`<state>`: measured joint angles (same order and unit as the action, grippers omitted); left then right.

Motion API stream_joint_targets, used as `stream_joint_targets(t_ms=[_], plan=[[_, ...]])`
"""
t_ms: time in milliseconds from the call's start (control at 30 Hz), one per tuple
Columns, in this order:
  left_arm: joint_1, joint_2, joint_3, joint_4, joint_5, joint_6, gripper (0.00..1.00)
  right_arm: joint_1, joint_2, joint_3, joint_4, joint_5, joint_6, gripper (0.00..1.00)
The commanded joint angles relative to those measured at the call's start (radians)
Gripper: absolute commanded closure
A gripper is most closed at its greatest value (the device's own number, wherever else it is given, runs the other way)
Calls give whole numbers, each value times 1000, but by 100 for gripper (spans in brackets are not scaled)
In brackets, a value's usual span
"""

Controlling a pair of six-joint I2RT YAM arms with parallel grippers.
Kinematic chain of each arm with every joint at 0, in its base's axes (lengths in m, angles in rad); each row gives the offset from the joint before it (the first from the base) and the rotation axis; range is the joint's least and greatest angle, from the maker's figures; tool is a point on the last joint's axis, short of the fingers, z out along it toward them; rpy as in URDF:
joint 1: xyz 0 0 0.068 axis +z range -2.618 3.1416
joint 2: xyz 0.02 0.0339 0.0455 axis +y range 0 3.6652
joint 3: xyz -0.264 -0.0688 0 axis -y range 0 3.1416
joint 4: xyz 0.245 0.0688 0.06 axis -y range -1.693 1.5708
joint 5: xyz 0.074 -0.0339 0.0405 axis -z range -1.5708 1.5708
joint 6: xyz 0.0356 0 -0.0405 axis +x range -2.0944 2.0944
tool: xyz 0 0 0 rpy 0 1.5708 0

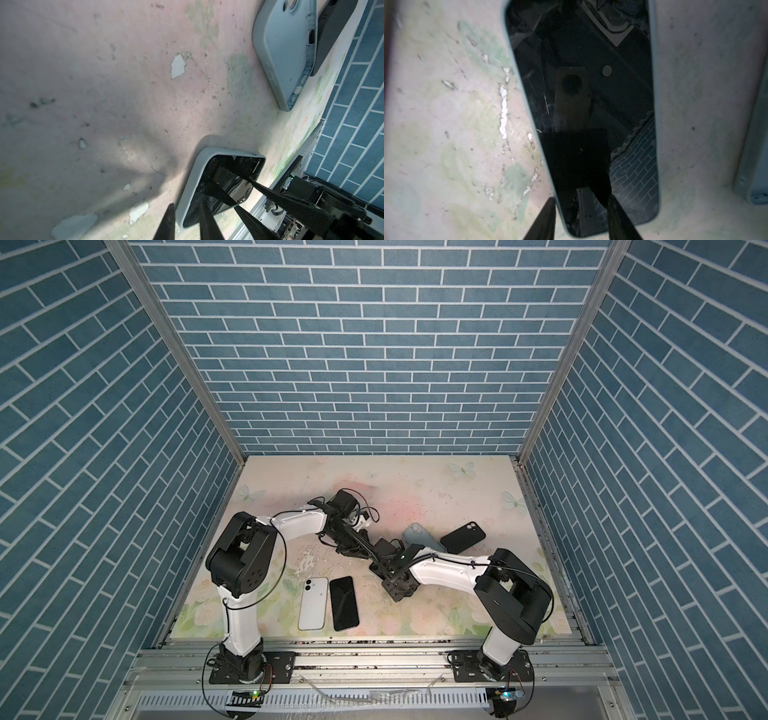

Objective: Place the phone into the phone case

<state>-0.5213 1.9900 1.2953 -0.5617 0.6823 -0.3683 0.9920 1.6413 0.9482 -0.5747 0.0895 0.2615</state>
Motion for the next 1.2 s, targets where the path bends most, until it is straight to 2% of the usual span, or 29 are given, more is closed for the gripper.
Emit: stream_joint_targets(t_ms=[0, 333, 533, 867, 1167], plan=[[4, 11, -8, -6, 13, 4, 77, -3, -45, -10, -3, -1, -1, 64], [4, 16, -5, -9, 8, 5, 77, -19, -47, -52, -28, 45, 10, 65], [4, 19, -4, -10, 9, 6, 77, -26, 47, -13, -51, 45, 25, 65], [9, 16, -2, -7, 14, 3, 77, -26, 177, 36, -29, -55, 4, 64], [63, -10, -27, 38, 47, -33, 77, -26, 317, 149, -32, -68, -17, 65]])
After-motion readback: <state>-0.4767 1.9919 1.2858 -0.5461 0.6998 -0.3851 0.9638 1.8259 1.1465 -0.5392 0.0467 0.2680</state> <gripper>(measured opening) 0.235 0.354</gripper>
